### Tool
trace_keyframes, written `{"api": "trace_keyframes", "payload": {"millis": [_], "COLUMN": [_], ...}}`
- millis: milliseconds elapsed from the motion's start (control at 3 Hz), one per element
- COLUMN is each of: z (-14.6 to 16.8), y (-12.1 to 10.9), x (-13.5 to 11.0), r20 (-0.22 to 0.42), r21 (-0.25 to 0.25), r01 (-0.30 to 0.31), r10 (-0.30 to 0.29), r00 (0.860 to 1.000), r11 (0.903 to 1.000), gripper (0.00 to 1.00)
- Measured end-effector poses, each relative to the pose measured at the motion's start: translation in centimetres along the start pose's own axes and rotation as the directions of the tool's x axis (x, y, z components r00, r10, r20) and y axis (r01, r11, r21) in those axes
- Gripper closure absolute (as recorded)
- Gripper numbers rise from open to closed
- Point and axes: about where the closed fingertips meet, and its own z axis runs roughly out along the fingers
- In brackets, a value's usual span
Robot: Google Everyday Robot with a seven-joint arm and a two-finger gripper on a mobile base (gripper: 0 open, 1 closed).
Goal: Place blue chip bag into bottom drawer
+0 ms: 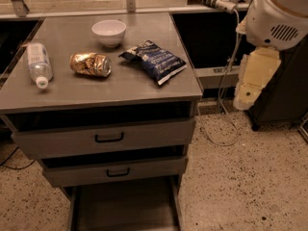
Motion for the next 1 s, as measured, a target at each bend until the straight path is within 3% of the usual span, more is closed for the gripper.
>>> {"api": "trace_keyframes", "payload": {"millis": [333, 667, 1000], "z": [0.0, 1.0, 3.1], "y": [0.0, -2.3, -6.3], "x": [0.0, -1.9, -4.2], "r20": [0.000, 0.047, 0.044], "r21": [0.000, -0.007, -0.034], "r01": [0.000, -0.064, -0.145], "r10": [0.000, 0.064, 0.147], "r00": [1.000, 0.997, 0.988], "r11": [1.0000, 0.9980, 0.9888], "gripper": [0.00, 0.00, 0.00]}}
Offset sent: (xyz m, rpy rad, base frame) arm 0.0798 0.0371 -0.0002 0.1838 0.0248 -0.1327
